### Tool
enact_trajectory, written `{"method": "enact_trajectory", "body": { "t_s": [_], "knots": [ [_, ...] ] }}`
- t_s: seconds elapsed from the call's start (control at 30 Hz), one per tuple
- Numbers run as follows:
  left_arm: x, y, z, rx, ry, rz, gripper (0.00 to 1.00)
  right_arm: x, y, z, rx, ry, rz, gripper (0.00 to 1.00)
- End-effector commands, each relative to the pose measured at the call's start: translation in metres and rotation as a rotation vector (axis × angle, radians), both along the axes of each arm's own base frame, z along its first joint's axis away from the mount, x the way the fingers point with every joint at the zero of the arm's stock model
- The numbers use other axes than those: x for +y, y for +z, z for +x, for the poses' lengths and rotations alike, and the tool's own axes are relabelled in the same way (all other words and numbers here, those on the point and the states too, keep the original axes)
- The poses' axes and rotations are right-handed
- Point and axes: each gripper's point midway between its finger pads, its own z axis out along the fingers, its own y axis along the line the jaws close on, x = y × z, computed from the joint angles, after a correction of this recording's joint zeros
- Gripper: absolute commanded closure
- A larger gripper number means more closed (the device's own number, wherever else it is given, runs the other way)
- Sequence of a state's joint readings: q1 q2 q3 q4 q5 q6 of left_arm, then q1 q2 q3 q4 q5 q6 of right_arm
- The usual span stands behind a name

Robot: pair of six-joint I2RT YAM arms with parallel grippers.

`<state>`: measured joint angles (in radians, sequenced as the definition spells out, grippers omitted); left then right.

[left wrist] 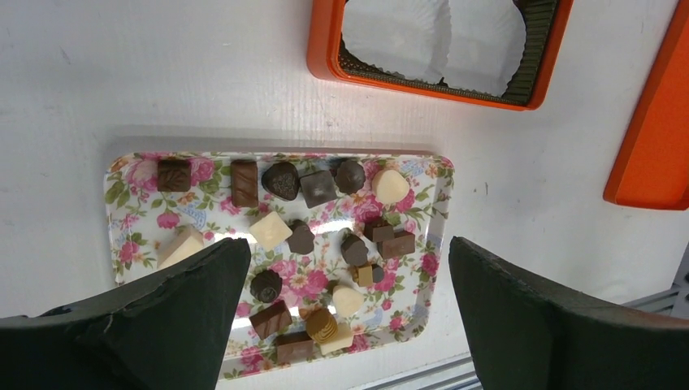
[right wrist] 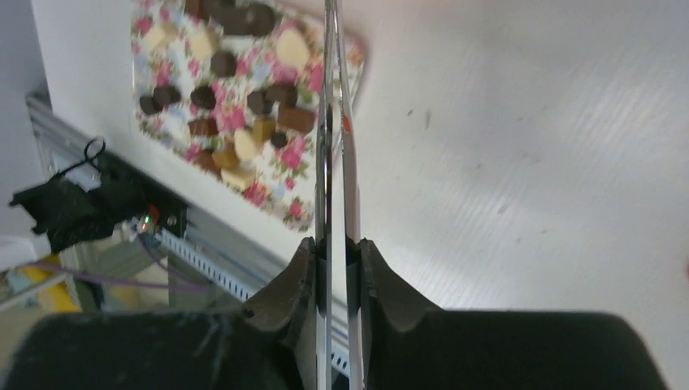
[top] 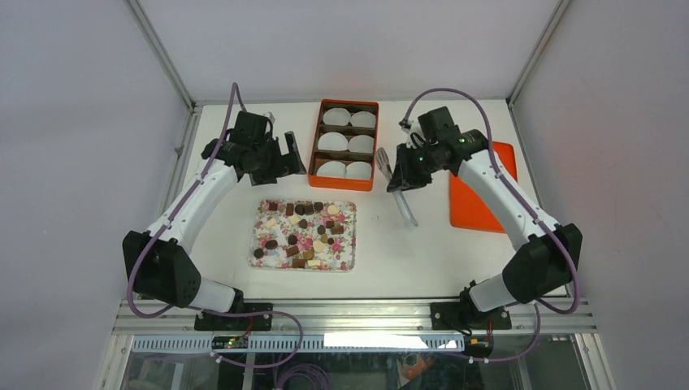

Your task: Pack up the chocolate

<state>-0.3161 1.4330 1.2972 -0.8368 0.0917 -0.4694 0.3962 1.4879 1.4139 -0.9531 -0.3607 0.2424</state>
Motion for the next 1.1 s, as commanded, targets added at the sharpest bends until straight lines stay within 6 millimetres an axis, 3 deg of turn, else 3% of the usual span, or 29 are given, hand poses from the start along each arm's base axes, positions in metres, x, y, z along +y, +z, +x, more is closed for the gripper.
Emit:
{"method": "enact_trajectory", "body": {
  "t_s": [0.0,0.1,0.27,0.43,0.6,0.73,0.9,1.07],
  "knots": [
    [-0.008,0.023,0.003,-0.072,-0.016,-0.092,0.01,0.014,0.001,-0.049,0.135,0.068,0.075,1.0],
    [-0.01,0.023,0.002,-0.076,-0.021,-0.11,0.01,-0.005,-0.025,-0.043,0.128,-0.008,-0.054,1.0],
    [-0.012,0.019,-0.003,-0.064,-0.025,-0.125,0.01,-0.038,-0.07,-0.013,0.011,-0.207,-0.238,1.0],
    [-0.008,0.018,-0.005,-0.069,-0.01,-0.116,0.01,-0.043,-0.109,0.008,-0.147,-0.283,-0.316,1.0],
    [-0.008,0.018,-0.004,-0.073,-0.016,-0.11,0.01,-0.04,-0.137,0.012,-0.187,-0.328,-0.359,1.0],
    [-0.009,0.02,-0.004,-0.076,-0.02,-0.111,0.01,-0.037,-0.152,0.012,-0.19,-0.353,-0.406,0.93],
    [-0.007,0.017,-0.007,-0.07,-0.016,-0.11,0.01,-0.037,-0.166,0.008,-0.168,-0.36,-0.415,0.74],
    [-0.006,0.013,-0.013,-0.056,-0.016,-0.112,0.01,-0.037,-0.173,0.002,-0.138,-0.351,-0.425,0.37]
  ]
}}
